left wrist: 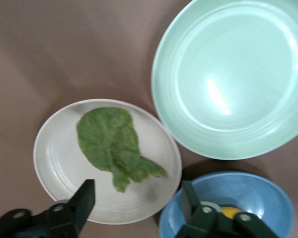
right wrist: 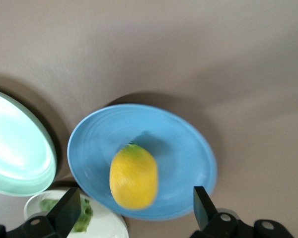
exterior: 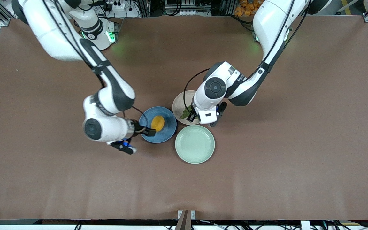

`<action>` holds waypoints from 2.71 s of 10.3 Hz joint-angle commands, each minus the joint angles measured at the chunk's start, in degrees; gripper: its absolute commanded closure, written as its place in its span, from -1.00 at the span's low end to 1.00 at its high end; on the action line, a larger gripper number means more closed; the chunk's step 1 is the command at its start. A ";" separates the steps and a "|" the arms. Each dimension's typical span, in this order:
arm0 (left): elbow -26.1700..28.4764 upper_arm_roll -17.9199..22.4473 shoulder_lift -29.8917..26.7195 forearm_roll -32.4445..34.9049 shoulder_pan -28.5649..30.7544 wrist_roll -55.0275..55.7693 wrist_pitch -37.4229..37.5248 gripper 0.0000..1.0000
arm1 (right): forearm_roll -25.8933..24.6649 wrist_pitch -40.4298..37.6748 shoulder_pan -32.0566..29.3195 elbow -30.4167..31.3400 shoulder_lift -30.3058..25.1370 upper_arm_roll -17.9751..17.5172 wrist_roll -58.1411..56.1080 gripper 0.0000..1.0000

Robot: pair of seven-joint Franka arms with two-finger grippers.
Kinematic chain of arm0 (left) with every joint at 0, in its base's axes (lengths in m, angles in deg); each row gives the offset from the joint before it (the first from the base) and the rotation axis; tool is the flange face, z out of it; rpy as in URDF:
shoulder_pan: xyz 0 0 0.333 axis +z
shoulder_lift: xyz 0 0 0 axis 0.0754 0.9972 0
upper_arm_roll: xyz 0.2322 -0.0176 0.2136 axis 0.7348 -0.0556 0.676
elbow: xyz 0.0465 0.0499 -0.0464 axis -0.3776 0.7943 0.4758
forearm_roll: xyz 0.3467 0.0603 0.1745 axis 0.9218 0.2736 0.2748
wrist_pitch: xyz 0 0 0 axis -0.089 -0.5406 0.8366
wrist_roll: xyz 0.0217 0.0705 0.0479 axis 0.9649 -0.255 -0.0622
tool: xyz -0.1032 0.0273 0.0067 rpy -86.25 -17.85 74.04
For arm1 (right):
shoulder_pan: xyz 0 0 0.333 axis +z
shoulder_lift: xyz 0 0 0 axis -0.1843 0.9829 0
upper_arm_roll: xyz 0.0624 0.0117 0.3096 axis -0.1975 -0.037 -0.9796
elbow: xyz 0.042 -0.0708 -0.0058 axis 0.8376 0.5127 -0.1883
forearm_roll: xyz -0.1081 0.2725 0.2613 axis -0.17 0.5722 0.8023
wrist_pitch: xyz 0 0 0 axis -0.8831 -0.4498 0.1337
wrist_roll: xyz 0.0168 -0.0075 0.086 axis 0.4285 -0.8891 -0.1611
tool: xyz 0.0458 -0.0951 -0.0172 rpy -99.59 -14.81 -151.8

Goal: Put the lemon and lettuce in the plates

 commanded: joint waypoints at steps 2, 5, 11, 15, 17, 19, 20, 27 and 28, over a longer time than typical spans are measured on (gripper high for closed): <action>-2.11 0.33 -5.02 1.97 4.81 -7.16 1.75 -1.00 | -0.26 -12.71 -10.82 0.00 -9.25 -0.50 -11.08 -1.00; -2.11 0.77 -9.86 9.06 7.28 -21.40 7.63 -1.00 | -2.35 -21.68 -14.28 0.00 -19.17 3.26 -17.70 -1.00; -2.02 0.68 -19.70 10.50 17.12 -51.65 21.07 -1.00 | -11.85 -26.28 -8.08 0.17 -33.78 8.87 -22.19 -1.00; -1.93 0.33 -25.77 7.79 25.20 -65.81 29.43 -1.00 | -12.30 -27.87 -5.41 0.44 -34.14 11.72 -22.46 -1.00; -1.75 0.33 -27.53 6.90 26.18 -66.01 30.67 -1.00 | -14.49 -27.08 -4.36 0.61 -33.97 11.54 -24.29 -1.00; -1.84 0.68 -29.03 6.90 26.36 -66.36 32.69 -1.00 | -14.68 -26.64 -4.26 0.70 -33.79 11.11 -26.24 -1.00; -1.84 0.51 -29.73 6.81 27.58 -66.36 32.78 -1.00 | -14.68 -26.72 -4.00 0.79 -33.79 11.02 -26.24 -1.00; -1.31 7.79 -32.72 0.84 28.56 -80.41 34.37 -1.00 | -14.33 -26.72 -2.77 1.14 -33.79 10.93 -29.57 -1.00; -1.23 7.89 -33.51 0.83 28.47 -80.51 35.24 -1.00 | -14.24 -26.64 -2.86 1.14 -33.70 11.02 -29.58 -1.00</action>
